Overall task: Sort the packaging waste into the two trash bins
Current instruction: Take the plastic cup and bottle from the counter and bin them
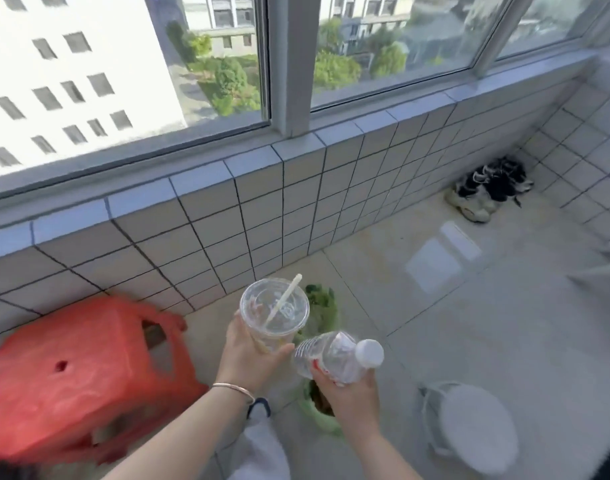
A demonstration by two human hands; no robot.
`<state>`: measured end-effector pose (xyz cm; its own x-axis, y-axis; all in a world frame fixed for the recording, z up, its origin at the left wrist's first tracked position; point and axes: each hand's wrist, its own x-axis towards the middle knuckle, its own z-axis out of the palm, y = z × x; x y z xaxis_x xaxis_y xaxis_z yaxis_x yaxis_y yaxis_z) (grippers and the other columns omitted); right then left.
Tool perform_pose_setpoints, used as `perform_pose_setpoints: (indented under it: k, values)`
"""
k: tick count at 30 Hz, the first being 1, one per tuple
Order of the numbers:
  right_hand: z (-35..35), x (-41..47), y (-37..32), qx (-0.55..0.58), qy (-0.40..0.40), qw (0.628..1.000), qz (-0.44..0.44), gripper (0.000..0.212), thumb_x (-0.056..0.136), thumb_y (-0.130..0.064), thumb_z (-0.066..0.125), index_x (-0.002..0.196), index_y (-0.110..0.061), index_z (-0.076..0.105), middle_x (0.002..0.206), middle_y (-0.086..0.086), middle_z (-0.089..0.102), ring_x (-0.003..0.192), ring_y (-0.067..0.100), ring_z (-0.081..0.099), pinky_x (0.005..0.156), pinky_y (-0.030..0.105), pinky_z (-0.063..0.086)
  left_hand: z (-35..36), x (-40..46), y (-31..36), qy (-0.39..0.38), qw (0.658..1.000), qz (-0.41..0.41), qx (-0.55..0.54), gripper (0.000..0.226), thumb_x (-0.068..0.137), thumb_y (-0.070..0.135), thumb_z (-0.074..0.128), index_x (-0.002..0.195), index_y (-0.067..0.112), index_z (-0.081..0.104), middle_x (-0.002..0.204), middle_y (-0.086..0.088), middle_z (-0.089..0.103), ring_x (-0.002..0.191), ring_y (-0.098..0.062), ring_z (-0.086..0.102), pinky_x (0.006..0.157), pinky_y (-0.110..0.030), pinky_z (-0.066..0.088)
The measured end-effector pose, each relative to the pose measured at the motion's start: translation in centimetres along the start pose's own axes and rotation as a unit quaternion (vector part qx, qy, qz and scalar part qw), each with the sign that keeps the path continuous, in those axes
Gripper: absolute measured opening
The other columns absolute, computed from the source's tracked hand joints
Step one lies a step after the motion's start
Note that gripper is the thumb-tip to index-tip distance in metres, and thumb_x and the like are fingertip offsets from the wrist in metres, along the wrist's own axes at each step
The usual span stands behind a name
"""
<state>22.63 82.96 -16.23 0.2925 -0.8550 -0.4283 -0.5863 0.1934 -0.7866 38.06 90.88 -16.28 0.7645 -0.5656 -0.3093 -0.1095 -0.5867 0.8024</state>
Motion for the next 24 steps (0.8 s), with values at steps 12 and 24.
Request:
perform_pose_setpoints:
  k: [12,24]
  values:
    - [9.2,21.1,6.6,0.044,0.087,0.988,0.121,0.086,0.037,-0.069,0.073,0.109,-0.026,0.054,0.097,-0.008,0.067,0.089,0.014,0.065,0.074,0.028,0.049,11.9,20.5,-5.9,-0.147,0.982,-0.004,0.122,0.092,0.051,0.058,0.073,0.133,0.037,0.036,0.125,0.012,0.051,0.117,-0.009,0.050,0.097,-0.026,0.045]
    - [18.5,39.7,24.5,0.022,0.036,0.992,0.121,0.071,0.064,-0.028,0.084,0.122,-0.022,0.044,0.097,-0.008,0.060,0.091,0.018,0.060,0.076,0.027,0.043,30.4,34.6,-25.0,-0.131,0.980,-0.085,0.126,0.074,0.038,0.056,0.071,0.109,0.045,0.051,0.099,0.016,0.065,0.085,-0.008,0.068,0.069,-0.031,0.060]
